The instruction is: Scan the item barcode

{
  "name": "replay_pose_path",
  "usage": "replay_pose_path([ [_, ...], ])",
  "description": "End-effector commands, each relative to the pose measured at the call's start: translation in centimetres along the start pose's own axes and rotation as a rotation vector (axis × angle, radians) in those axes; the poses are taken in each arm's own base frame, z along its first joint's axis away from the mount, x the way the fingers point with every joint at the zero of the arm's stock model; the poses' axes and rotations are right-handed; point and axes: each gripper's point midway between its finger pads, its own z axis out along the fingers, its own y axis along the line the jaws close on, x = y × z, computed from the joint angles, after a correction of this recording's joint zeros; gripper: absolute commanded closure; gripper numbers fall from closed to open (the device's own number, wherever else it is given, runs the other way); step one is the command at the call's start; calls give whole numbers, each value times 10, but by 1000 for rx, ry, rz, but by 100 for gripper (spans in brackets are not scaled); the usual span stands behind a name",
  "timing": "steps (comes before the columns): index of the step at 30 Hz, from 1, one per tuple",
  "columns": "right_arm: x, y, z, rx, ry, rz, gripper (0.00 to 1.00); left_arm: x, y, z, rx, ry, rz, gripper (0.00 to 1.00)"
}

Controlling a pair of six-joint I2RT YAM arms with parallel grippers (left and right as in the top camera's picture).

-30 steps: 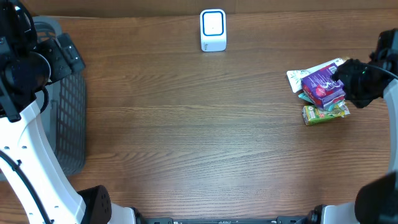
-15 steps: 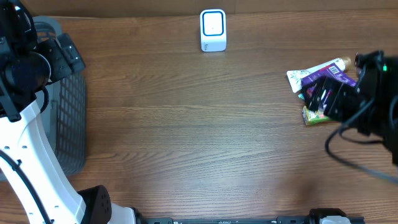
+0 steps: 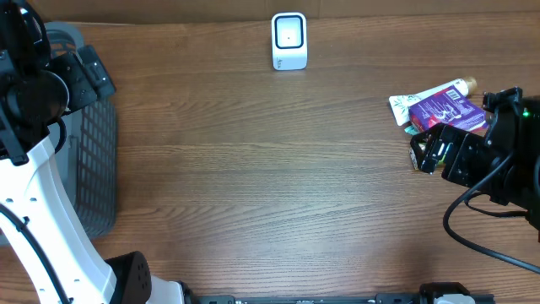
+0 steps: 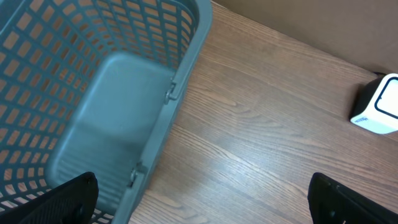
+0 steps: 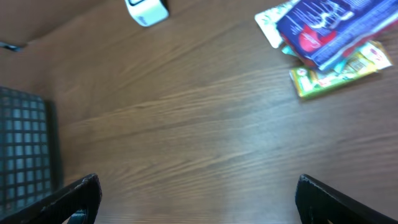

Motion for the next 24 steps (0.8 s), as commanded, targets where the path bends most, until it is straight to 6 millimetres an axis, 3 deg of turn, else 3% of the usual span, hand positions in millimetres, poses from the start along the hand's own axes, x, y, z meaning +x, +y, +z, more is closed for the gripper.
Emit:
replay_pose_path([
  [1,1,-6,-4,38,-6,-12,0,0,1,1,-6,1,9,0],
  [8,-16,-12,-2,80,-78,-23,0,0,1,1,-6,1,9,0],
  [16,-50,-13,-17,55,-418,-100,0,0,1,1,-6,1,9,0],
  [24,-29,-24,-7,0,-662,-244,0,0,1,1,-6,1,9,0],
])
